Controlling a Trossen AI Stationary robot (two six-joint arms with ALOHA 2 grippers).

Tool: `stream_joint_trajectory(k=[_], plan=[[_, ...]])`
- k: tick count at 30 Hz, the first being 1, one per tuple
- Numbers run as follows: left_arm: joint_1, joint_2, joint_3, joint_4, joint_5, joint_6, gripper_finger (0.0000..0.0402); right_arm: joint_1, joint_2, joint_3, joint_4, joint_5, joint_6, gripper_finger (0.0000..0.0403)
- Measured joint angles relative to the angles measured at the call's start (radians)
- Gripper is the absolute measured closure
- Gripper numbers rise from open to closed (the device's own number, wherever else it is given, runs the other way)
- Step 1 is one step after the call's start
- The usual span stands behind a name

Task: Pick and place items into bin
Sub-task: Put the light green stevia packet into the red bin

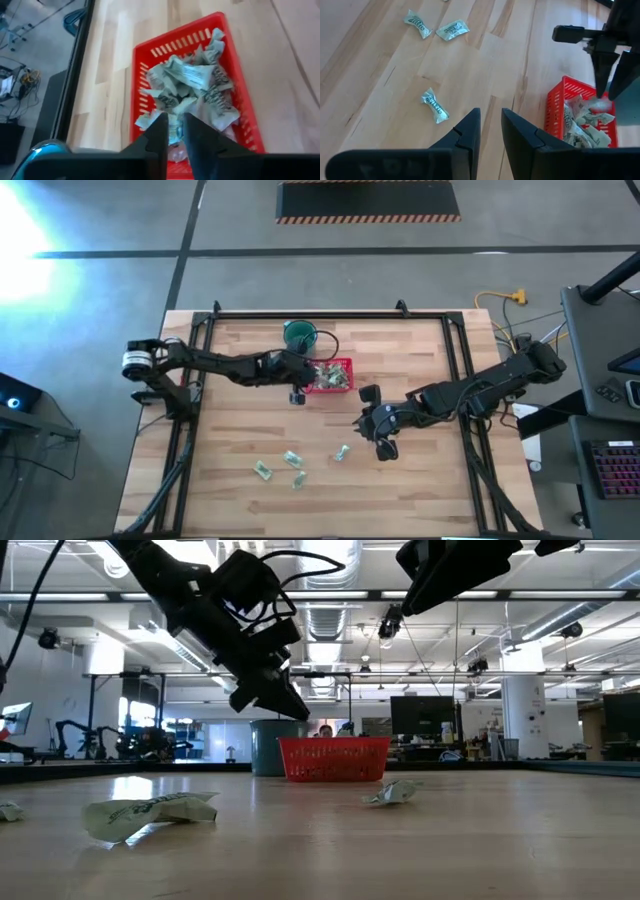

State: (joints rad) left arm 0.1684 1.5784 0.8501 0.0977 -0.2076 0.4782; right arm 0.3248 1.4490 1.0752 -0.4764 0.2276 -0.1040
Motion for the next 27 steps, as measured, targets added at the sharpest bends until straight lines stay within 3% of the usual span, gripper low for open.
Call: stream_joint_trajectory(k=[8,11,15,19,27], plan=[[0.0,-0.008,0.0,-0.003,-0.011,-0.029,0.0281,0.0,0.0,-0.036,0.039,-0.006,0.014,0.0335],[0.0,-0.027,0.0,-0.059,-0.011,-0.06,0.0263,0.0,0.008,-0.075,0.115,-0.066,0.008,0.0335],[-0.013,-0.074,-0.001,-0.194,0.016,-0.106,0.0256,0.001,0.049,-0.111,0.211,-0.161,-0.061,0.0335],[-0.04,-0.139,-0.014,-0.329,0.021,-0.202,0.0255,0.0,0.097,-0.115,0.294,-0.174,-0.116,0.0335],[-0.146,-0.325,-0.151,-0.352,0.023,-0.344,0.0255,-0.002,0.192,-0.114,0.392,-0.176,-0.077,0.0333]])
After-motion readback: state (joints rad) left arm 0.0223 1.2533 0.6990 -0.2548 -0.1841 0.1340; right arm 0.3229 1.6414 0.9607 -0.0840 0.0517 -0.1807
